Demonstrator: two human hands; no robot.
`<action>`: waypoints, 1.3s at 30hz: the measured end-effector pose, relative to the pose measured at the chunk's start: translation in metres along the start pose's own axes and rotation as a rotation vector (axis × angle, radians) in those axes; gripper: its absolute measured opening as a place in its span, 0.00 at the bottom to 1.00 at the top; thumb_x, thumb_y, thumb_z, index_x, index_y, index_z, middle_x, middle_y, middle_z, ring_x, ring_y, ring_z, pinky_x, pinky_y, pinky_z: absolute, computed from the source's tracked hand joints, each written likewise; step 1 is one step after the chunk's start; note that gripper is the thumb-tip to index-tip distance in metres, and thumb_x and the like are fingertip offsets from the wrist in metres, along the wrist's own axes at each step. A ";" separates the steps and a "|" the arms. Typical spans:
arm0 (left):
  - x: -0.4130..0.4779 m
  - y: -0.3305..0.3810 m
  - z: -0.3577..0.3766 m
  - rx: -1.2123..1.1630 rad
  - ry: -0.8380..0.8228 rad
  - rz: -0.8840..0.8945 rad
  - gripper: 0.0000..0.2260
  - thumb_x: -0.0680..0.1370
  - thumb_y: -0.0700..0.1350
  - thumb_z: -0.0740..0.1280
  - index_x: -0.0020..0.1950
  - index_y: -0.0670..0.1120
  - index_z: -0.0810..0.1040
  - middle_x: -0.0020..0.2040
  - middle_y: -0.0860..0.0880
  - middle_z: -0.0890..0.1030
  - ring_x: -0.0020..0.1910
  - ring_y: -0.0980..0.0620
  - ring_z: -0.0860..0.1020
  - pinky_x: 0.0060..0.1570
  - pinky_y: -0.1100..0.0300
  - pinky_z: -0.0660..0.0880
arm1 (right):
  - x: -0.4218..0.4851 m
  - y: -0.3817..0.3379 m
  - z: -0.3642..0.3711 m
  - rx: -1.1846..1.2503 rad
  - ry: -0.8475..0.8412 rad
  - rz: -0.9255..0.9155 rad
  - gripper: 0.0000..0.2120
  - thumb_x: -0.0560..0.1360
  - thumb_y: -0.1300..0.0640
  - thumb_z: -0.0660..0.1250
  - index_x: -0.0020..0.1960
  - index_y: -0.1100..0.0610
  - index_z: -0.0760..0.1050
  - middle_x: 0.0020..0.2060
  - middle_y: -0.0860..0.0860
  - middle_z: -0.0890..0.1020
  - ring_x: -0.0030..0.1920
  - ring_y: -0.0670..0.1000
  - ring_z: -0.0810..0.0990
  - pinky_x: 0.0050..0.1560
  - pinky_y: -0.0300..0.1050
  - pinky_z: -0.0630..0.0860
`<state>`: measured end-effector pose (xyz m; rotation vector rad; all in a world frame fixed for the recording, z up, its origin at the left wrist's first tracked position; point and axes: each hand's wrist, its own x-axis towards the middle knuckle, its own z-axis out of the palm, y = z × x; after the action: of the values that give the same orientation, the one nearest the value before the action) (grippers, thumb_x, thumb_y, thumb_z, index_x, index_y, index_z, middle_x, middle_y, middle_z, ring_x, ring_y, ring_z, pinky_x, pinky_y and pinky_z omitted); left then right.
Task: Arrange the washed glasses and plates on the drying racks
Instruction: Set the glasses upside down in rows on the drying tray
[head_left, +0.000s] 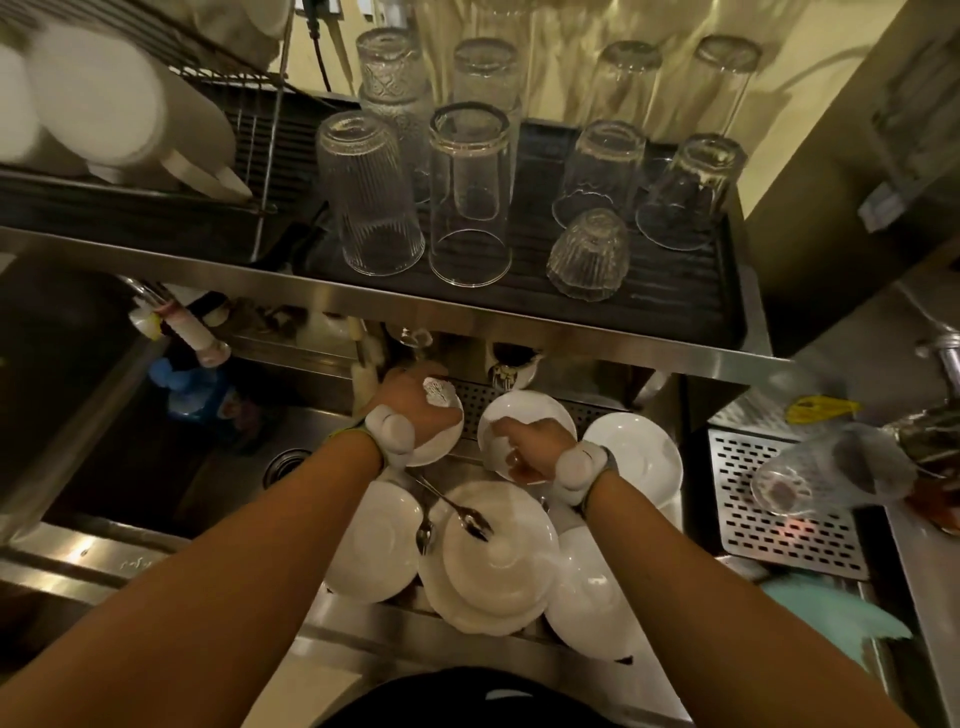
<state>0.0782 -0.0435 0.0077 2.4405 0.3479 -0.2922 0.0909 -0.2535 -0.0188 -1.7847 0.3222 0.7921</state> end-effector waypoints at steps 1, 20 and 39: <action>-0.002 0.002 -0.001 -0.016 -0.008 -0.011 0.26 0.70 0.56 0.74 0.66 0.50 0.77 0.62 0.46 0.81 0.60 0.44 0.79 0.61 0.48 0.76 | -0.006 -0.004 0.000 -0.022 -0.016 0.015 0.09 0.73 0.46 0.73 0.44 0.50 0.78 0.42 0.53 0.85 0.43 0.54 0.84 0.42 0.43 0.82; -0.056 0.110 -0.026 -0.252 -0.199 0.191 0.13 0.81 0.54 0.64 0.58 0.50 0.82 0.54 0.48 0.83 0.54 0.48 0.81 0.59 0.50 0.78 | -0.158 -0.113 -0.127 -0.037 0.047 -0.654 0.23 0.68 0.52 0.76 0.62 0.54 0.79 0.51 0.49 0.86 0.53 0.51 0.85 0.55 0.47 0.82; -0.078 0.142 -0.031 -0.175 -0.054 0.385 0.07 0.84 0.47 0.61 0.47 0.54 0.76 0.43 0.55 0.77 0.51 0.40 0.77 0.62 0.44 0.73 | -0.081 -0.135 -0.177 -0.429 0.605 -0.674 0.34 0.61 0.43 0.83 0.63 0.48 0.75 0.55 0.46 0.82 0.55 0.49 0.81 0.55 0.45 0.81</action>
<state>0.0536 -0.1447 0.1351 2.2627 -0.1180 -0.1517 0.1712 -0.3807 0.1644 -2.3197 -0.0851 -0.1895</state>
